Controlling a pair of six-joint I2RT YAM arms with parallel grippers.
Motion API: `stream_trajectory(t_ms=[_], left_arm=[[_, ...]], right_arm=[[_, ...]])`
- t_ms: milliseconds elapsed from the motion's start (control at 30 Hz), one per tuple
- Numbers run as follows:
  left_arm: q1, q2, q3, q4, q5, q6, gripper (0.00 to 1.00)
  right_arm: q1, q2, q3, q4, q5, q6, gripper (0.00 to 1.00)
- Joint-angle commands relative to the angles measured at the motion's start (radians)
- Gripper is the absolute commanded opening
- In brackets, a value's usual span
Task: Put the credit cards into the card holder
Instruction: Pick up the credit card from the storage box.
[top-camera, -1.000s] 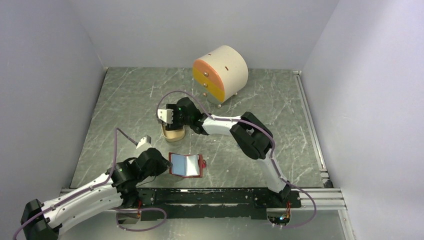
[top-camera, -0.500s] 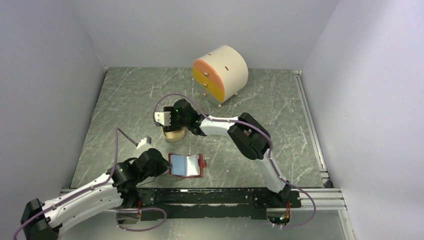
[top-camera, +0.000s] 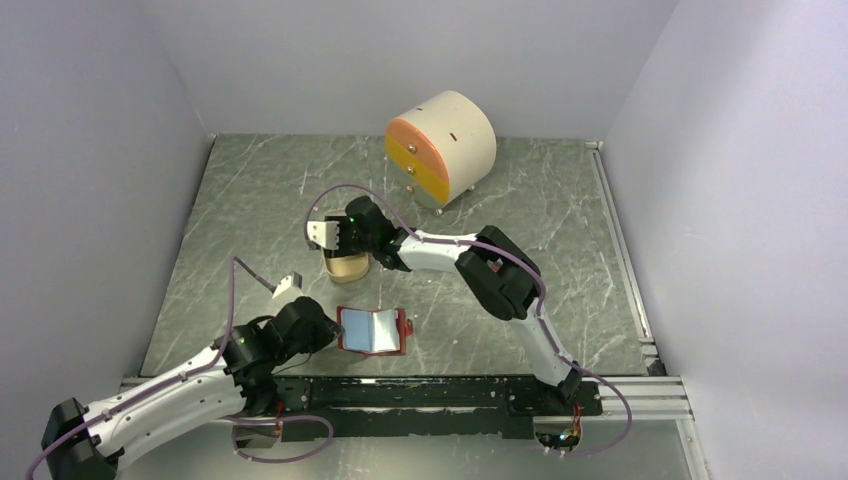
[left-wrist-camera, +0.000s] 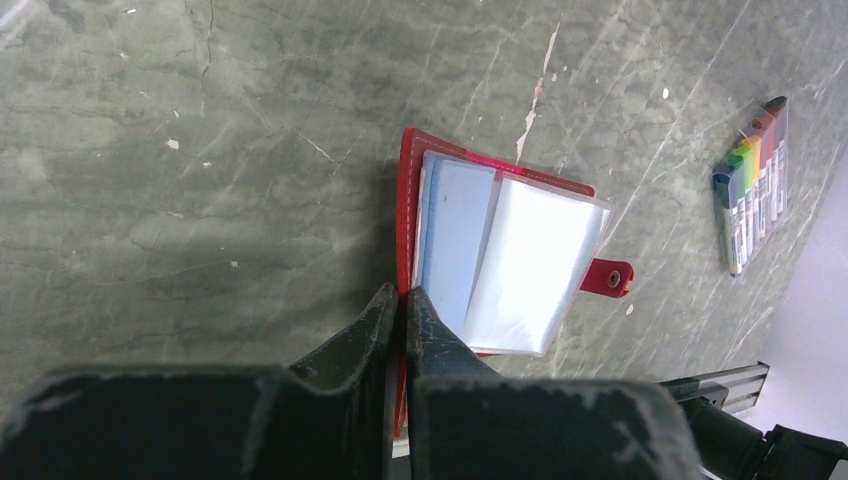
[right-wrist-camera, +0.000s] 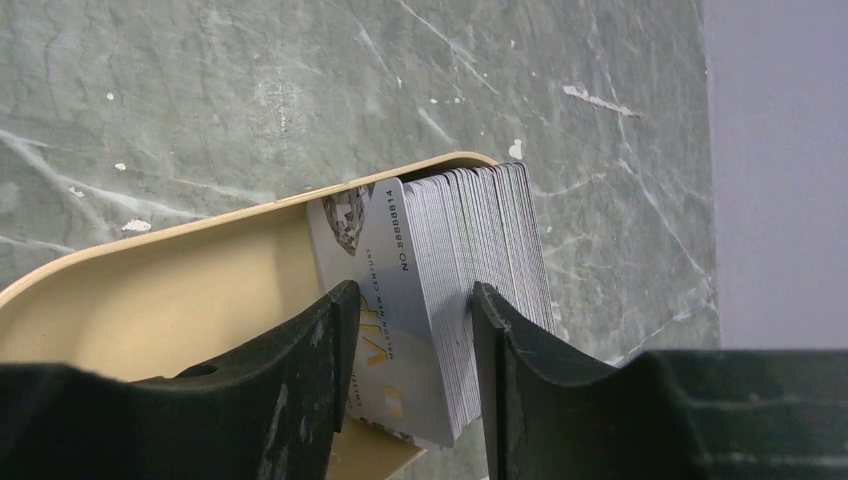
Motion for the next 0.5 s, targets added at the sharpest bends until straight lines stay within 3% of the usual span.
stream_trajectory(t_ms=[0,467], left_arm=[[-0.005,-0.005,-0.01,-0.002,-0.003,-0.005,0.09],[-0.005,0.006,0.018,-0.015,-0.023,0.005,0.09]], right_arm=[[-0.002,-0.014,0.016,-0.011,-0.005,0.013,0.45],[-0.004,-0.024,0.026,-0.067,-0.069,0.036,0.08]])
